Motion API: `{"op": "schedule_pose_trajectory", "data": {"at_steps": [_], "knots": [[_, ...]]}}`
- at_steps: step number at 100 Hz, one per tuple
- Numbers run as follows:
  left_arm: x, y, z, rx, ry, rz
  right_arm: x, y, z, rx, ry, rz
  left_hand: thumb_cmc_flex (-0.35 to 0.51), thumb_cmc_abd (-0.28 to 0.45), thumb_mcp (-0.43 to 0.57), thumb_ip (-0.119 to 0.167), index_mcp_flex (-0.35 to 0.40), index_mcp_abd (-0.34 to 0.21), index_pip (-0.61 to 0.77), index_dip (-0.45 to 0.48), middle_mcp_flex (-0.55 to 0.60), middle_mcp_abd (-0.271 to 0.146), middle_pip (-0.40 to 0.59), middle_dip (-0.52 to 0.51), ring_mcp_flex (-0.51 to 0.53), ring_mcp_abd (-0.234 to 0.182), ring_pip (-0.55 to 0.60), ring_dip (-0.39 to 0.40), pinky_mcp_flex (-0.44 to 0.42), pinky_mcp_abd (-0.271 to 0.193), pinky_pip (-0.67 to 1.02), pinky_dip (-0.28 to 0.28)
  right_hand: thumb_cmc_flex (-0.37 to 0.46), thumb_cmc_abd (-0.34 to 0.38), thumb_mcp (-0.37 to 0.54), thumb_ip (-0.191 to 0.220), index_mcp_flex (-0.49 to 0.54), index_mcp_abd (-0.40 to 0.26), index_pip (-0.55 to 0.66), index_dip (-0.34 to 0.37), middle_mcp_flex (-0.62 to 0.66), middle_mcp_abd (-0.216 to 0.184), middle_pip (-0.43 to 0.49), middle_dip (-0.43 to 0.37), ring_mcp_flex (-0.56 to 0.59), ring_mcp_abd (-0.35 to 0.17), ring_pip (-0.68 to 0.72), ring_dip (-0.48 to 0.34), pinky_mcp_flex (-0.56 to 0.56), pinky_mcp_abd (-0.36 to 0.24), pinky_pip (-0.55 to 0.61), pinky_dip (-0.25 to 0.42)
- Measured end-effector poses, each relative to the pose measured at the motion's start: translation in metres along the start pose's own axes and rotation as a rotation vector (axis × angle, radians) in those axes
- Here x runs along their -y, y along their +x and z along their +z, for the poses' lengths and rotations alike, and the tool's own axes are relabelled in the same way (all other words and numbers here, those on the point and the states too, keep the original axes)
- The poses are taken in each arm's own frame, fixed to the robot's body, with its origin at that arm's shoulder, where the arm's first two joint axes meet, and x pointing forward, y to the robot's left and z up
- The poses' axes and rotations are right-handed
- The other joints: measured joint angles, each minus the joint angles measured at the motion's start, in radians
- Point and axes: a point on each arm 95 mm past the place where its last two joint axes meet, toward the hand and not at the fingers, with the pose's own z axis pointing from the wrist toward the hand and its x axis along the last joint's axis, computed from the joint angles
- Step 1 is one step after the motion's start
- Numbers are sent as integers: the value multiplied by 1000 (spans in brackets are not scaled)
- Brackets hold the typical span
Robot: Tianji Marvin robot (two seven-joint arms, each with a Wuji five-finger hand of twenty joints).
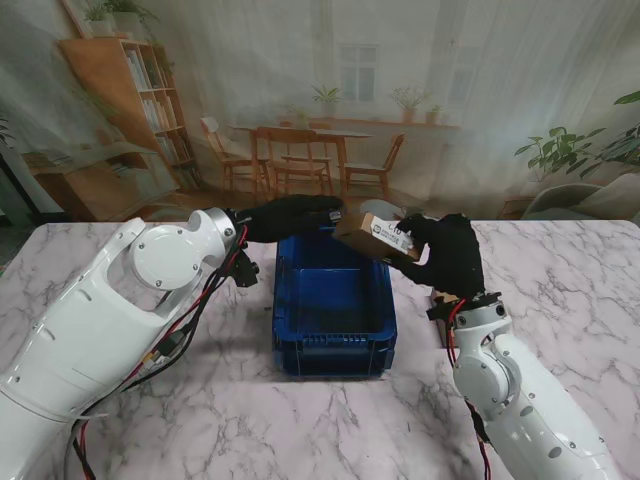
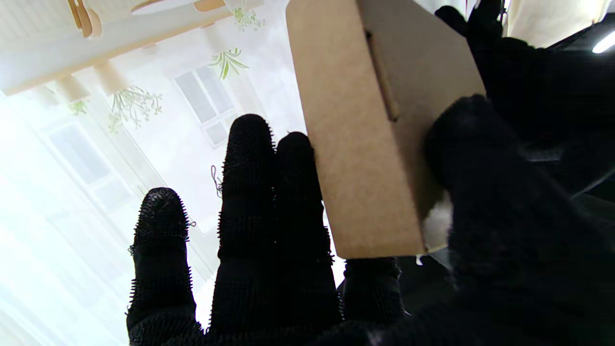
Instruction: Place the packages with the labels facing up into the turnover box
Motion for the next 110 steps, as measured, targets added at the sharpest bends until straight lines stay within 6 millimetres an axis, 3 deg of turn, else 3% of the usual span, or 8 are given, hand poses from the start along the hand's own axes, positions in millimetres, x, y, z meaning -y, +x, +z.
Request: {"op": "schedule_pose_trajectory", "data": {"at_steps": [16, 31, 65, 91, 110], "knots": [[7, 6, 7, 37, -68, -35, 2, -1, 4, -27, -5, -29, -66, -42, -2, -6, -96, 4, -32, -23, -131, 6, -18, -27, -63, 25, -25, -36, -14, 10, -53, -23, 0, 0, 0, 0, 0, 5, 2, 0, 0, 1, 6, 0, 0, 1, 0, 0, -2, 0, 0, -7], [9, 10, 17, 85, -130, -51, 6, 1, 8, -51, -8, -55, -89, -78, -4, -6, -134, -11, -54, -39, -206, 3, -30, -65, -101, 47, -31, -72, -13, 22, -101, -65, 0, 2, 0, 0, 0, 6, 3, 0, 0, 2, 8, -1, 0, 1, 0, 0, -13, 0, 0, -9], [0, 17, 24, 105, -183, -106, 8, 0, 11, -82, -11, -91, -89, -121, -3, -6, -146, -46, -57, -48, -206, -3, -28, -44, -109, 59, -34, -80, 19, 26, -82, -75, 0, 8, -2, 0, 0, 7, 3, 0, 0, 2, 11, -2, 0, 1, 0, 0, -33, 0, 0, -21], [1, 23, 28, 108, -201, -75, 11, 0, 11, -93, -15, -104, -31, -162, 2, -6, -156, -44, -29, 24, -159, 13, -2, 67, -69, 58, 6, 31, 40, 26, -45, -63, 0, 8, -2, 0, 0, 8, 4, 0, 0, 2, 12, -13, 0, 1, 0, 0, -43, 1, -6, -32], [-2, 22, 33, 125, -185, -86, 12, 2, 11, -116, -10, -118, -19, -156, 4, -6, -156, -43, -11, 60, -129, 7, 24, 117, -68, 64, 9, 55, 40, 32, -33, -51, 0, 9, -3, 0, 0, 9, 11, 0, 0, 2, 30, -13, 0, 1, 1, 0, -52, 1, -8, -37]]}}
